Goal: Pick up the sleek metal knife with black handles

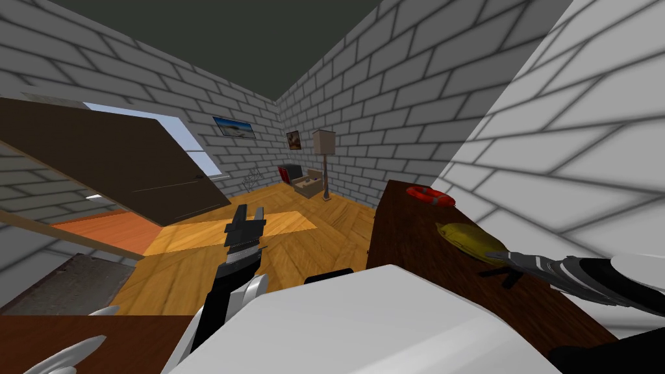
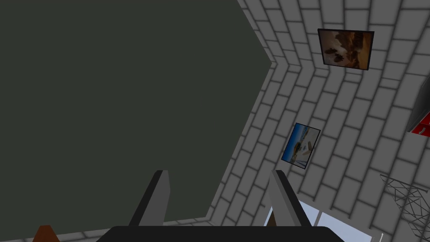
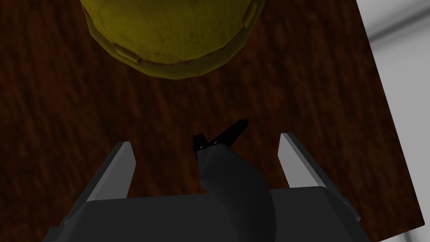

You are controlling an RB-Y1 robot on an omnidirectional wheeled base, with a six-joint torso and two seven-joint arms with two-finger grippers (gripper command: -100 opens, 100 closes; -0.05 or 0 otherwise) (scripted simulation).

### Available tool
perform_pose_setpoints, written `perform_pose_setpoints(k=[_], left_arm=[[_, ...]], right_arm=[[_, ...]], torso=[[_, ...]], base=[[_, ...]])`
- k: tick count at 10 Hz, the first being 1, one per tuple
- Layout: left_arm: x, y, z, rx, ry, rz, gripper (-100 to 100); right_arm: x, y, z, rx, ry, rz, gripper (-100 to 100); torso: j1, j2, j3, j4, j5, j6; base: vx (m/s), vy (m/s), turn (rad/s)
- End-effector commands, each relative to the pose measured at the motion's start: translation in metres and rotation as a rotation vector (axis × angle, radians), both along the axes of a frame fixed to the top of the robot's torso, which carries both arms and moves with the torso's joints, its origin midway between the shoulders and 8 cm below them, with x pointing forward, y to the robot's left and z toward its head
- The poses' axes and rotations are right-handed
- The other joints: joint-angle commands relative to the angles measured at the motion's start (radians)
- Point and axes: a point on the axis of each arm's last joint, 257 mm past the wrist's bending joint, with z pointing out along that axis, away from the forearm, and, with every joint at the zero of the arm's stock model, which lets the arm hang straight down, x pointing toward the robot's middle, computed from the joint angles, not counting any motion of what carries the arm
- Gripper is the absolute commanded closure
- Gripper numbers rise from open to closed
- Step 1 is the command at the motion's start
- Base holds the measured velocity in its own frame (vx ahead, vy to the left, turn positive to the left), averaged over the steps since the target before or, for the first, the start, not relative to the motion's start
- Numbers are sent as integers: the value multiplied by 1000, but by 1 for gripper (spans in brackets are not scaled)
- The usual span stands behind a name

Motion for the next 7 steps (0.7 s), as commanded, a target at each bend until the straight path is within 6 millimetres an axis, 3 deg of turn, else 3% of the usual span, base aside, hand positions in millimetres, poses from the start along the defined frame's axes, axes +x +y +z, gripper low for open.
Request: perform_pose_setpoints(k=[1, 6, 7], left_arm=[[0, 0, 0, 0, 0, 0, 0], [0, 0, 0, 0, 0, 0, 0], [0, 0, 0, 0, 0, 0, 0]], right_arm=[[4, -3, -3, 0, 1, -2, -100], [11, -9, -8, -3, 2, -2, -100], [11, -10, -8, -3, 2, -3, 100]], torso=[[0, 0, 0, 0, 0, 0], [-3, -1, -1, 0, -2, -1], [-3, -2, -1, 0, -2, 0]], base=[[-21, 8, 9], [-14, 5, 7], [0, 0, 0]])
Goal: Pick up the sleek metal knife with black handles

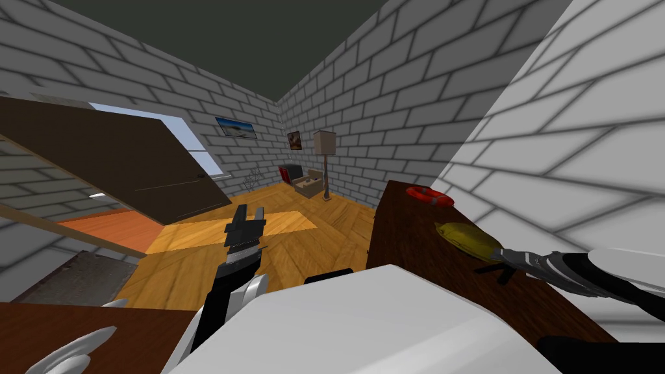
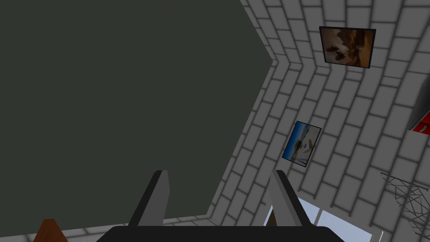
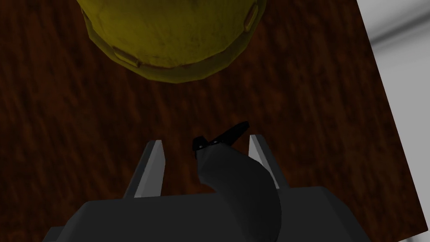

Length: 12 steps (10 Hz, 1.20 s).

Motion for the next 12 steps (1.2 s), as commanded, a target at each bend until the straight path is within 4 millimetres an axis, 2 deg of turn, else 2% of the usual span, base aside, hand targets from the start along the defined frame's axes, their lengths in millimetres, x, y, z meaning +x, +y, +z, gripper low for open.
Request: perform_pose_setpoints(k=[1, 4, 5, 6, 12], left_arm=[[0, 0, 0, 0, 0, 0, 0], [0, 0, 0, 0, 0, 0, 0], [0, 0, 0, 0, 0, 0, 0], [0, 0, 0, 0, 0, 0, 0], [0, 0, 0, 0, 0, 0, 0]], right_arm=[[0, 0, 0, 0, 0, 0, 100], [2, 1, 0, 4, -6, -3, 100], [2, 1, 0, 4, -6, -3, 0], [-3, 3, 2, 2, -1, 0, 100], [-17, 16, 15, 3, -2, 5, 100]], torso=[[0, 0, 0, 0, 0, 0], [-2, -1, -1, -2, -1, 0], [-2, -1, -1, -2, -1, 0], [-3, -1, -1, -2, -1, 0], [-4, -1, -1, -1, -2, 1]], base=[[0, 0, 0], [0, 0, 0], [0, 0, 0], [11, -6, -9], [22, -9, -11]])
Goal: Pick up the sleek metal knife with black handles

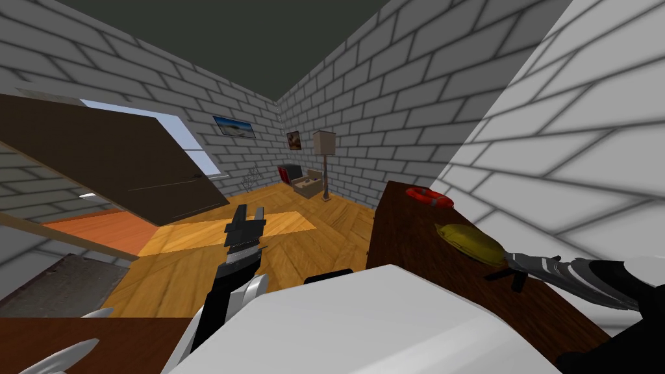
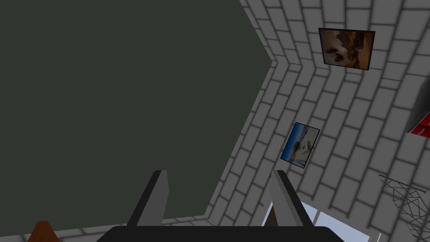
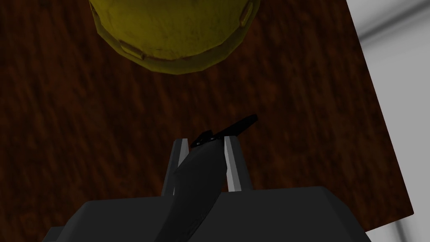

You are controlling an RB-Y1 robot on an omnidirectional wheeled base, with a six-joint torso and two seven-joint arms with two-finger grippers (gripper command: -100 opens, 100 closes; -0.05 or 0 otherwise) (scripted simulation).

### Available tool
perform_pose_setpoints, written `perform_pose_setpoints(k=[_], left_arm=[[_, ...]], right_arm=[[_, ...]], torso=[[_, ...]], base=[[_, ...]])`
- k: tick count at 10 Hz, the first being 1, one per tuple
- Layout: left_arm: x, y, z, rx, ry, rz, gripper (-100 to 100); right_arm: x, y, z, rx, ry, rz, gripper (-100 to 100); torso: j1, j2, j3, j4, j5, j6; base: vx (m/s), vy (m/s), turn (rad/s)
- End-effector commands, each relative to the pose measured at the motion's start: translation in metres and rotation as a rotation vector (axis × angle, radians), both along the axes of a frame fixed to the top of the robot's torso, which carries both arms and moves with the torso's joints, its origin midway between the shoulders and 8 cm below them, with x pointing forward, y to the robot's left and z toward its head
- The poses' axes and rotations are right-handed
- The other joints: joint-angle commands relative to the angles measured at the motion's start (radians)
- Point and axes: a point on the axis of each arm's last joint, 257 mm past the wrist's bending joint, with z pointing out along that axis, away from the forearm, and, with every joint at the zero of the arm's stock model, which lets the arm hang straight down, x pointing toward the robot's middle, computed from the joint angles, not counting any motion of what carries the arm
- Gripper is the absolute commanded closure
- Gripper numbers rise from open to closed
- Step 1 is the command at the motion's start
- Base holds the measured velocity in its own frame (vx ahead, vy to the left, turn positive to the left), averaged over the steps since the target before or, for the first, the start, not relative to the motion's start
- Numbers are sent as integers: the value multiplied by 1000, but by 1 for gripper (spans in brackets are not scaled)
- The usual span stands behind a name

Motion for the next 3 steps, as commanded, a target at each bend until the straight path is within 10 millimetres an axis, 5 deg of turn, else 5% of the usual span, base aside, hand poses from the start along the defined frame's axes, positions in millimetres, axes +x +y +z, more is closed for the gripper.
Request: perform_pose_setpoints(k=[1, 2, 3], left_arm=[[0, 0, 0, 0, 0, 0, 0], [0, 0, 0, 0, 0, 0, 0], [0, 0, 0, 0, 0, 0, 0]], right_arm=[[-3, 3, 4, -1, -1, 2, 100], [-1, 2, 3, -1, 0, 1, 100], [-2, 2, 3, -1, 0, 1, 0]], torso=[[0, 0, 0, 0, 0, 0], [0, 0, 0, 0, 0, 0], [0, 1, 0, 0, 0, 0]], base=[[15, -5, -7], [7, -2, -3], [0, 0, 0]])
